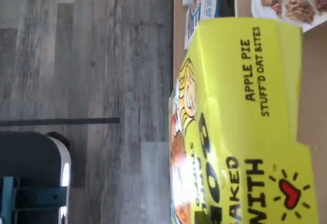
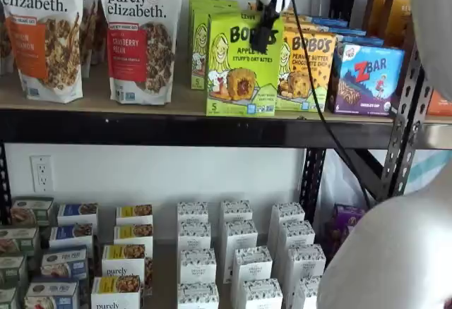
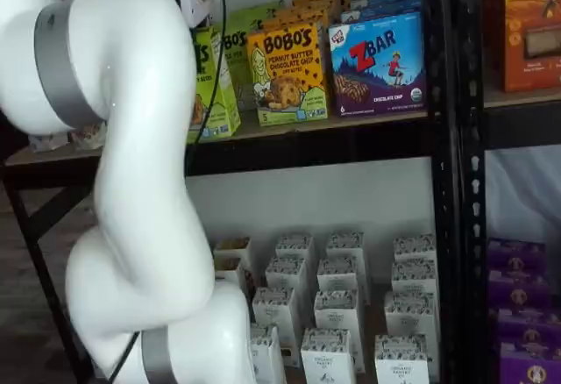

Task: Pick the green box on the top shelf, the fourth from the left

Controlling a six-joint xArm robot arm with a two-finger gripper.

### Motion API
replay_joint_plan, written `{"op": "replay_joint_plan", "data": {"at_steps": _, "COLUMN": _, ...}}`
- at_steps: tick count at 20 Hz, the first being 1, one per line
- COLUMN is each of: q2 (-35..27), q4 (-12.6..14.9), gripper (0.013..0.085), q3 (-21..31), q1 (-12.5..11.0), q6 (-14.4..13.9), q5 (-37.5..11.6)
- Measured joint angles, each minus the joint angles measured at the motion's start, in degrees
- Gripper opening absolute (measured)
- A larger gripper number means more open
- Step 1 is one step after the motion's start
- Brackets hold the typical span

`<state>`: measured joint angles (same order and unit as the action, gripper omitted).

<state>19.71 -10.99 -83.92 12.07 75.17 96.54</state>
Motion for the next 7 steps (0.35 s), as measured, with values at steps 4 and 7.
{"op": "replay_joint_plan", "data": {"at_steps": 4, "q2": 3.3, "q4": 0.5, "gripper": 0.021, "q3": 3.2, "q1": -1.1, "q6": 1.2, "q5": 0.1}}
{"op": "replay_joint_plan", "data": {"at_steps": 7, "q2": 5.2, "q4": 0.9, "gripper": 0.021, "q3": 5.3, "q1": -1.6, "q6": 1.7, "q5": 0.1}}
